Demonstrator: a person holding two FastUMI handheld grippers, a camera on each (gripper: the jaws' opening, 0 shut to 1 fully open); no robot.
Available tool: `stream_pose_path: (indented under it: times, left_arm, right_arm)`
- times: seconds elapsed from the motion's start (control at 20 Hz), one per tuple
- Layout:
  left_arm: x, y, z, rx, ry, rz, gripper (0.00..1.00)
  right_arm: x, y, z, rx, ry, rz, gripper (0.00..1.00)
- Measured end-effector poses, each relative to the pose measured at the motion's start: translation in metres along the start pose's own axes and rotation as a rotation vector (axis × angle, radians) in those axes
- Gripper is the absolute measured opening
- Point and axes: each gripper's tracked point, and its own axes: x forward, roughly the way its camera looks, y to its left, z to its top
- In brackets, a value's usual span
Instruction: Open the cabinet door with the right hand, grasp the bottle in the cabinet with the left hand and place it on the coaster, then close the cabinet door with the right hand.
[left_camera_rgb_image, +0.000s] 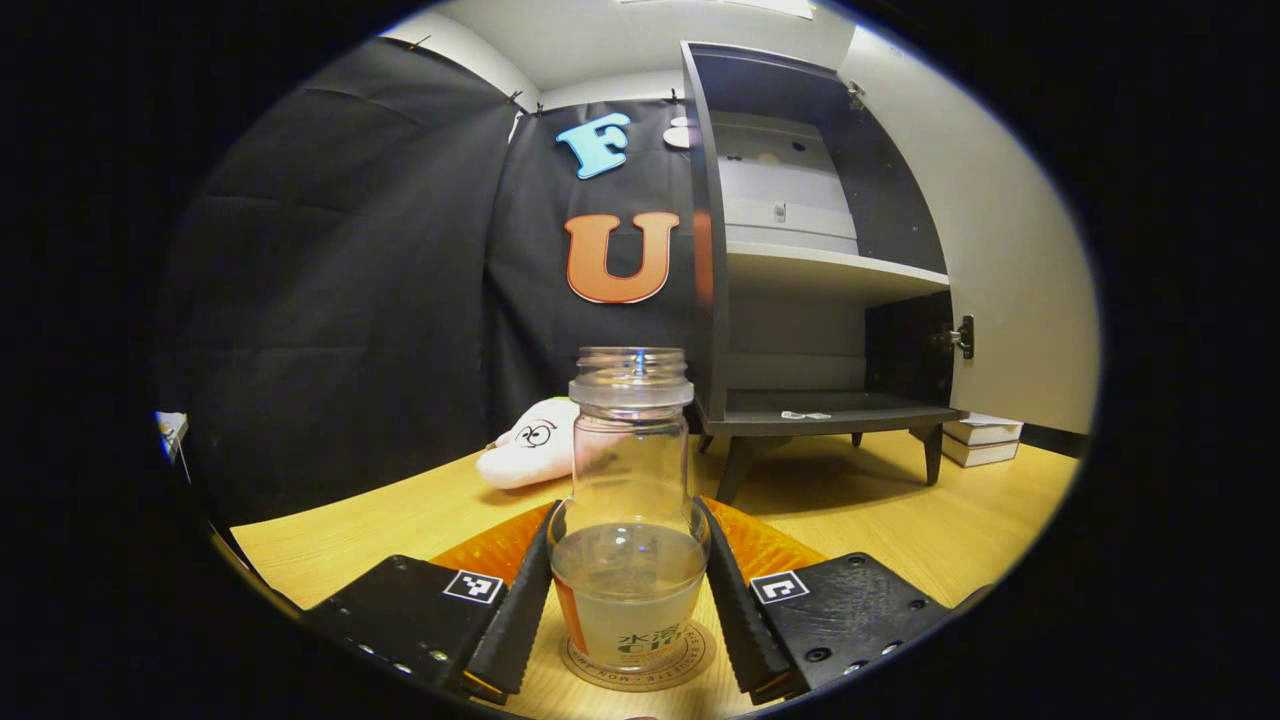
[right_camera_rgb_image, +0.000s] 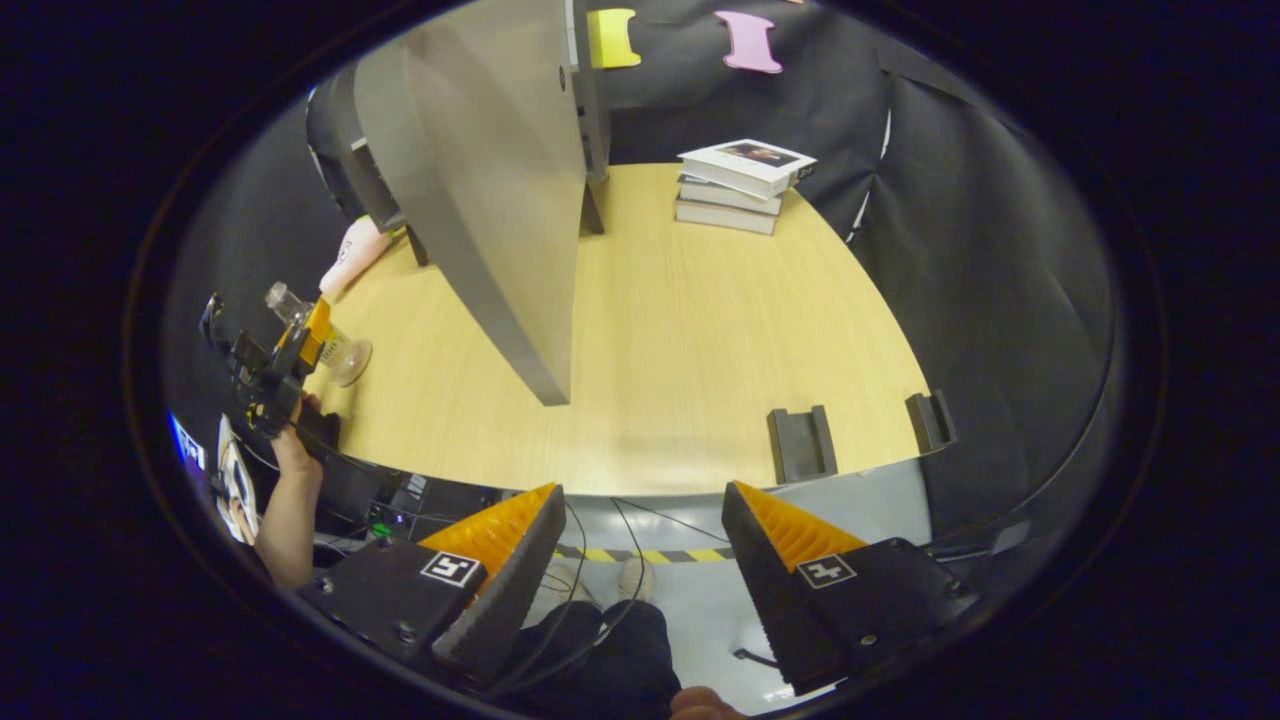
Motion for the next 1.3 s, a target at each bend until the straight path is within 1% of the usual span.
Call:
stream_pose_path:
  times: [0.2,0.25,0.3,0.4,0.55,0.7,0.85,0.9,1.0,1.15,1.2,1.25,1.3]
  left_arm:
    - [-0.001,-0.003,-0.001,0.005,0.006,-0.019,0.75]
    - [-0.001,-0.003,-0.001,0.005,0.005,-0.025,0.65]
    - [-0.001,-0.003,0.000,-0.001,0.002,-0.030,0.77]
    - [-0.002,-0.002,0.002,-0.006,-0.010,-0.027,0.79]
    - [-0.005,-0.001,0.009,-0.003,-0.040,-0.022,0.95]
    - [-0.012,-0.005,0.020,0.020,-0.058,-0.031,0.95]
    - [-0.021,-0.004,0.036,0.045,-0.056,-0.039,0.95]
    - [-0.023,0.001,0.044,0.060,-0.055,-0.033,0.95]
    - [-0.031,0.006,0.066,0.092,-0.038,-0.047,0.96]
    - [-0.046,0.022,0.126,0.133,-0.085,-0.035,0.96]
    - [-0.051,0.028,0.145,0.148,-0.100,-0.015,0.96]
    - [-0.055,0.033,0.161,0.156,-0.109,0.011,0.96]
    - [-0.058,0.036,0.173,0.154,-0.106,0.033,0.96]
  right_arm:
    - [-0.001,0.004,0.003,0.010,-0.008,0.012,0.99]
    - [-0.002,0.007,0.002,0.006,-0.006,0.021,1.00]
    - [-0.003,0.009,0.002,-0.001,-0.010,0.027,1.00]
    - [-0.005,0.010,0.002,-0.007,-0.017,0.026,0.99]
    - [-0.008,0.010,0.000,0.017,-0.022,0.033,0.99]
    - [-0.011,0.002,0.002,0.023,-0.045,0.009,0.99]
    - [-0.019,-0.014,0.009,0.056,-0.100,-0.025,1.00]
    - [-0.023,-0.019,0.012,0.074,-0.119,-0.034,1.00]
    - [-0.032,-0.028,0.023,0.113,-0.165,-0.040,0.99]
    - [-0.042,-0.043,0.046,0.119,-0.245,-0.041,1.00]
    - [-0.043,-0.048,0.056,0.109,-0.272,-0.040,0.99]
    - [-0.045,-0.060,0.067,0.116,-0.304,-0.055,1.00]
    - [-0.048,-0.066,0.082,0.141,-0.341,-0.049,1.00]
